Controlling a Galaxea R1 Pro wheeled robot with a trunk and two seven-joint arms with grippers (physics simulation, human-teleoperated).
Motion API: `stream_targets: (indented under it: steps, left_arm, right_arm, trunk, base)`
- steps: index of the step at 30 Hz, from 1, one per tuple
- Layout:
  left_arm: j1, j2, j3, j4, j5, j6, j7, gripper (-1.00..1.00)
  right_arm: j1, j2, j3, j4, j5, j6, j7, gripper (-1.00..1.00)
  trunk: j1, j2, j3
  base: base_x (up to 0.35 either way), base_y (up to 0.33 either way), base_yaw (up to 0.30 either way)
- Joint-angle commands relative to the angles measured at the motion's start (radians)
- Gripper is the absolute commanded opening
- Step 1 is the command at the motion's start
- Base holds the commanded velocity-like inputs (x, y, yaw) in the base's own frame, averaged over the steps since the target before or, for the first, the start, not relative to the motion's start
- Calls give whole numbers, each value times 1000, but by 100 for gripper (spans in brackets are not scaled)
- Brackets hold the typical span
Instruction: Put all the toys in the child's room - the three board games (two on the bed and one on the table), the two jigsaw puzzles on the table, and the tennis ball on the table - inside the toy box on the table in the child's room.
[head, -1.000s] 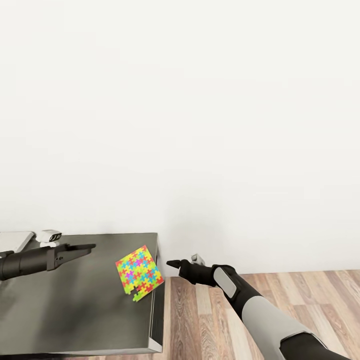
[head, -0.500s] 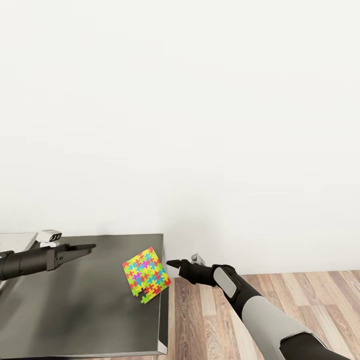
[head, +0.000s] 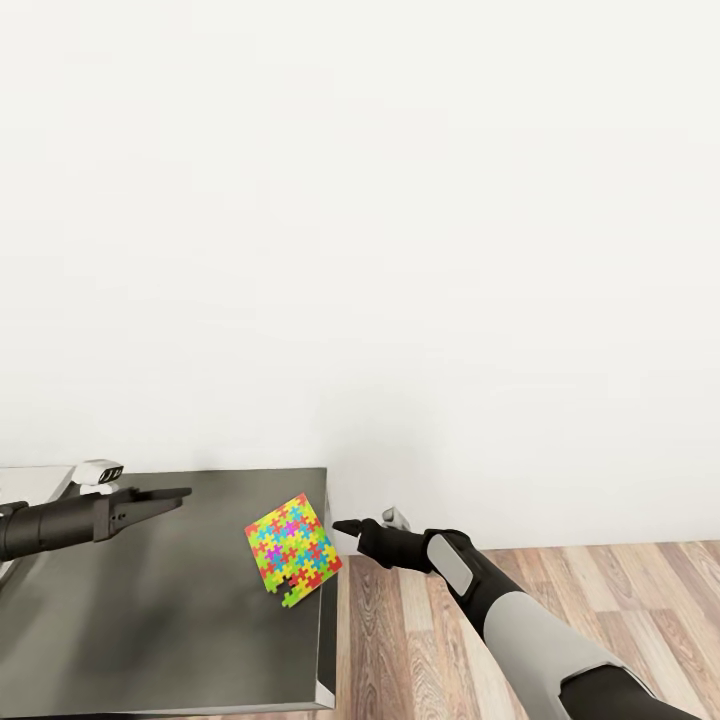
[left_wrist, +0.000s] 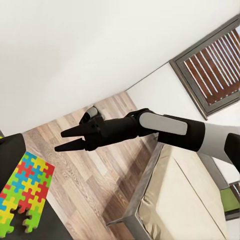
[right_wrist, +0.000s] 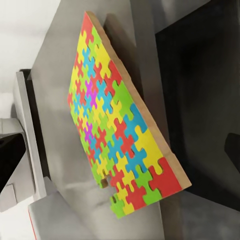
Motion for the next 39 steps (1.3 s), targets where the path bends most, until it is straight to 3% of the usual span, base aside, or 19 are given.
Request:
stream_targets:
  steps: [1, 5, 14, 18, 24, 39]
  left_arm:
    - [-1, 0, 0, 0, -1, 10, -4, 100]
    - [-1, 0, 0, 0, 0, 10, -4, 100]
    - [-1, 0, 10, 0, 0, 11, -4, 100]
    - [-1, 0, 12, 0, 0, 11, -4, 100]
    - [0, 0, 14, 0, 0, 11, -4, 100]
    - [6, 0, 14, 0, 0, 11, -4, 100]
  right_arm:
    - [-1, 0, 3, 0, -3, 2, 1, 100]
    - [-1, 0, 3, 0, -3, 2, 1, 100]
    - [-1, -1, 3, 0, -3, 3, 1, 100]
    - [-1, -1, 3, 0, -3, 3, 1, 100]
    - [-1, 0, 3, 0, -3, 4, 1, 100]
    - [-1, -1, 5, 0, -3, 4, 2, 100]
  trunk:
    - [0, -1, -1]
    - [0, -1, -1]
    - [35, -64, -30]
    - [35, -64, -30]
    - [58, -106, -48]
    - [58, -106, -48]
  base:
    - [0, 0, 0]
    - [0, 0, 0]
    - [0, 0, 0]
    - [0, 0, 0]
    - [0, 0, 0]
    - [0, 0, 0]
